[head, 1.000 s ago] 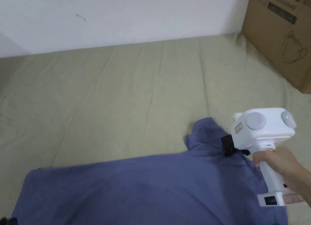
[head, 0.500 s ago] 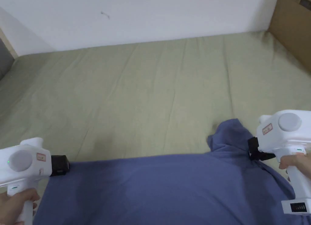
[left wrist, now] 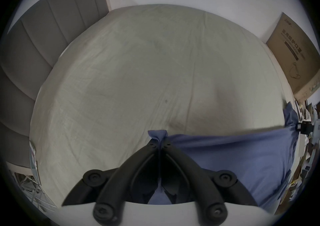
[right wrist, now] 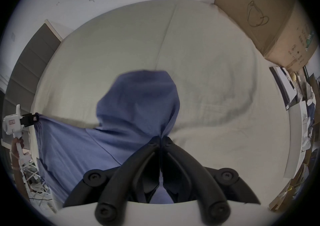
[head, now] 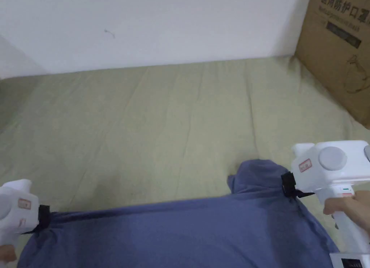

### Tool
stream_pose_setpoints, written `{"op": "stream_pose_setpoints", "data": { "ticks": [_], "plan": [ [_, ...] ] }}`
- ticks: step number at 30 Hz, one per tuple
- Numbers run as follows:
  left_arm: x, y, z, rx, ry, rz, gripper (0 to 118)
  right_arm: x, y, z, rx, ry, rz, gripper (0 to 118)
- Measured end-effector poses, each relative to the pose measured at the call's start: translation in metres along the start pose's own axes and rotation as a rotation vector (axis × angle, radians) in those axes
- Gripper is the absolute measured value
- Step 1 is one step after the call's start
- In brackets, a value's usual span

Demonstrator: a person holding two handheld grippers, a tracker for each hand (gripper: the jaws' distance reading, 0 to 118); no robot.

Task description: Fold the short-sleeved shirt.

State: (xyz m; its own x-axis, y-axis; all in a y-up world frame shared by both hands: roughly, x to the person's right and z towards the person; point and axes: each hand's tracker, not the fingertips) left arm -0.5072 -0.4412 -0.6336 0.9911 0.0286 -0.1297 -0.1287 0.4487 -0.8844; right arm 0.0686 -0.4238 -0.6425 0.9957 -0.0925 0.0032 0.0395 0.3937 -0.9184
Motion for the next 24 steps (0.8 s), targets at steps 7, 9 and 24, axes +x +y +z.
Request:
{"op": "stream_pose_setpoints", "data": {
  "ticks": [7, 9, 24],
  "plan": [
    [-0.031, -0.046, 0.091, 0.128, -0.079, 0.05, 0, 0.009, -0.05, 0.084, 0.108, 0.083, -0.003, 1],
    [-0.038, -0.068, 0.114, 0.147, -0.089, 0.027, 0, 0.009, -0.076, 0.105, 0.127, 0.085, 0.009, 1],
    [-0.068, -0.255, 0.111, -0.015, -0.041, 0.001, 6, 0.003, -0.281, 0.083, -0.102, 0.07, 0.055, 19]
  ]
}}
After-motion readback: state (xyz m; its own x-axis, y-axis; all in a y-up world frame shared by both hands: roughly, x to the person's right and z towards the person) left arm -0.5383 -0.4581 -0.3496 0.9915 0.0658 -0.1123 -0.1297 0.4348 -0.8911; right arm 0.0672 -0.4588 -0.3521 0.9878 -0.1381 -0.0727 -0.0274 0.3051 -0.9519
